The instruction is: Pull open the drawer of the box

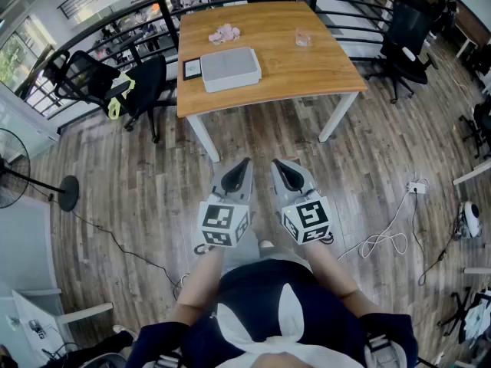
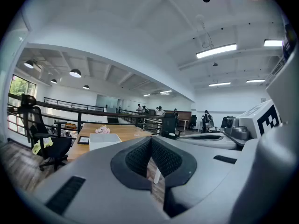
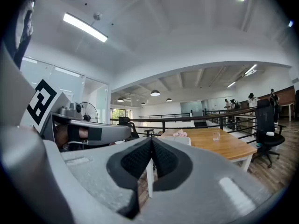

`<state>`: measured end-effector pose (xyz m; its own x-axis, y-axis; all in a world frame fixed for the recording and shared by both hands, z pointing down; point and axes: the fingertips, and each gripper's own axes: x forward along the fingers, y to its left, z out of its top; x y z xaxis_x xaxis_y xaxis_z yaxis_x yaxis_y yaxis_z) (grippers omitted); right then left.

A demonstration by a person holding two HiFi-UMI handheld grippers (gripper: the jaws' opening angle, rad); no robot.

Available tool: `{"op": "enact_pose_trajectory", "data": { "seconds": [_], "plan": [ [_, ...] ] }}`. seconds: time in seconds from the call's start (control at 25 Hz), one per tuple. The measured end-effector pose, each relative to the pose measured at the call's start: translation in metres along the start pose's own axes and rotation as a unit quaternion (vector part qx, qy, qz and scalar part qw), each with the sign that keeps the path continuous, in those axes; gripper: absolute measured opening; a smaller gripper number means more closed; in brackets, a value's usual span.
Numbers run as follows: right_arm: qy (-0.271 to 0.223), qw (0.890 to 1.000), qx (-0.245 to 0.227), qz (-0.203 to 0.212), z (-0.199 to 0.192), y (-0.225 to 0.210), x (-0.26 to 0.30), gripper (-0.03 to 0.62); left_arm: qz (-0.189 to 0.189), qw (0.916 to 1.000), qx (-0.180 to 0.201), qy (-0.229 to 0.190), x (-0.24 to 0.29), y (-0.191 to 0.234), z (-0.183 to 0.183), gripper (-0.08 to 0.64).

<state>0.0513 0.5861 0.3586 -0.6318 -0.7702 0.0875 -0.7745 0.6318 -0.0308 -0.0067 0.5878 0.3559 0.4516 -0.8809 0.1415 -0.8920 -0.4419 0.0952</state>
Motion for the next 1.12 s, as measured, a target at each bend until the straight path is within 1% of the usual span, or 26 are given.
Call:
{"op": "enact_pose_trajectory", "data": {
  "seconds": [0.16,0.28,0.4,0.52,0.68,0.8,0.88,1.04,1.12],
  "plan": [
    [0.007,1.000,0.003,0.002,-0.004,-0.010,0.009,-0.003,0.000,1.0000,-0.005,0.005,0.014,0.006,-0.003,0.017],
    [0.013,1.000,0.007,0.007,-0.010,-0.016,0.025,-0.003,-0.002,0.9999,-0.009,0.013,0.029,0.019,-0.009,0.017],
    [0.015,1.000,0.012,0.012,-0.013,-0.027,0.048,-0.003,-0.006,0.9997,-0.014,0.021,0.052,0.035,-0.013,0.017],
    [0.019,1.000,0.017,0.012,-0.016,-0.047,0.076,-0.002,-0.011,0.9995,-0.010,0.029,0.082,0.052,-0.016,0.017],
    [0.030,0.999,0.022,0.015,-0.024,-0.080,0.122,-0.002,-0.015,0.9992,-0.004,0.037,0.129,0.082,-0.018,0.017],
    [0.043,0.999,0.018,0.019,-0.028,-0.104,0.168,-0.002,-0.011,0.9991,-0.008,0.041,0.170,0.117,-0.014,0.017],
    [0.048,0.999,0.016,0.020,-0.026,-0.120,0.199,-0.002,-0.012,0.9989,-0.010,0.043,0.198,0.139,-0.009,0.017],
    [0.051,0.999,0.013,0.013,-0.017,-0.152,0.257,-0.002,-0.029,0.9983,-0.009,0.049,0.248,0.176,0.003,0.017],
    [0.049,0.999,0.007,0.010,-0.011,-0.164,0.284,-0.002,-0.032,0.9983,-0.008,0.049,0.269,0.197,0.007,0.017]
  ]
}}
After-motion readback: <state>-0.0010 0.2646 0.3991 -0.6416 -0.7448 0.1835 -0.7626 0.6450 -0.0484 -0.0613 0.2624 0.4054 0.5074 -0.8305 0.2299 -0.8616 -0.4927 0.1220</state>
